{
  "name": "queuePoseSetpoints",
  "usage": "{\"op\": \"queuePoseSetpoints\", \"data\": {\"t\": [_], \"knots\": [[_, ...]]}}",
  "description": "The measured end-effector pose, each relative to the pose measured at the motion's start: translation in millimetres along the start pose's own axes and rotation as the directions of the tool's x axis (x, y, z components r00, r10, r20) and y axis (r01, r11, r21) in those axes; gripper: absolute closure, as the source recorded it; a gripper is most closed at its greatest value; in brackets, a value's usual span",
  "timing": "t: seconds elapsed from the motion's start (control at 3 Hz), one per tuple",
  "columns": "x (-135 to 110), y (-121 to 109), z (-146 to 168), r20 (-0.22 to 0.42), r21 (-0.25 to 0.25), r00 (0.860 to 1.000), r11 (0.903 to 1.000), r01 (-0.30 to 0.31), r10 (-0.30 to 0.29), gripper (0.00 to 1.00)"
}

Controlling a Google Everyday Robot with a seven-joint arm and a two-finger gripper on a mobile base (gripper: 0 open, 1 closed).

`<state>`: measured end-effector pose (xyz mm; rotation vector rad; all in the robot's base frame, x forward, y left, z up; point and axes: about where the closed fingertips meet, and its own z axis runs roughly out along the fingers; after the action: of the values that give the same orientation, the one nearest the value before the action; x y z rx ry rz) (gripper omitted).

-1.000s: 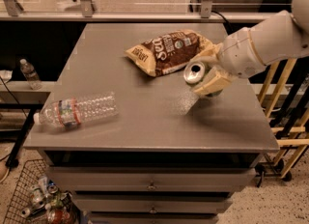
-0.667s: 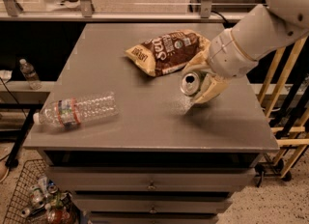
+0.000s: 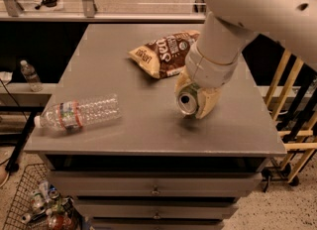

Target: Knock green can over

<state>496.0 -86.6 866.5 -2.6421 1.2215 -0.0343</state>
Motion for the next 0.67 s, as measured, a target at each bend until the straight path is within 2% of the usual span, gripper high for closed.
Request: {"op": "queuePoseSetpoints", "data": {"t": [0.33,0.67], "knots": [[-3,-1,16,-0.104,-0.085,0.991,0.9932,0.079,-0.088,1.0],[-3,-2,30,-0.161,-0.145,0.979,0.9845,0.1,-0.123,1.0]]}}
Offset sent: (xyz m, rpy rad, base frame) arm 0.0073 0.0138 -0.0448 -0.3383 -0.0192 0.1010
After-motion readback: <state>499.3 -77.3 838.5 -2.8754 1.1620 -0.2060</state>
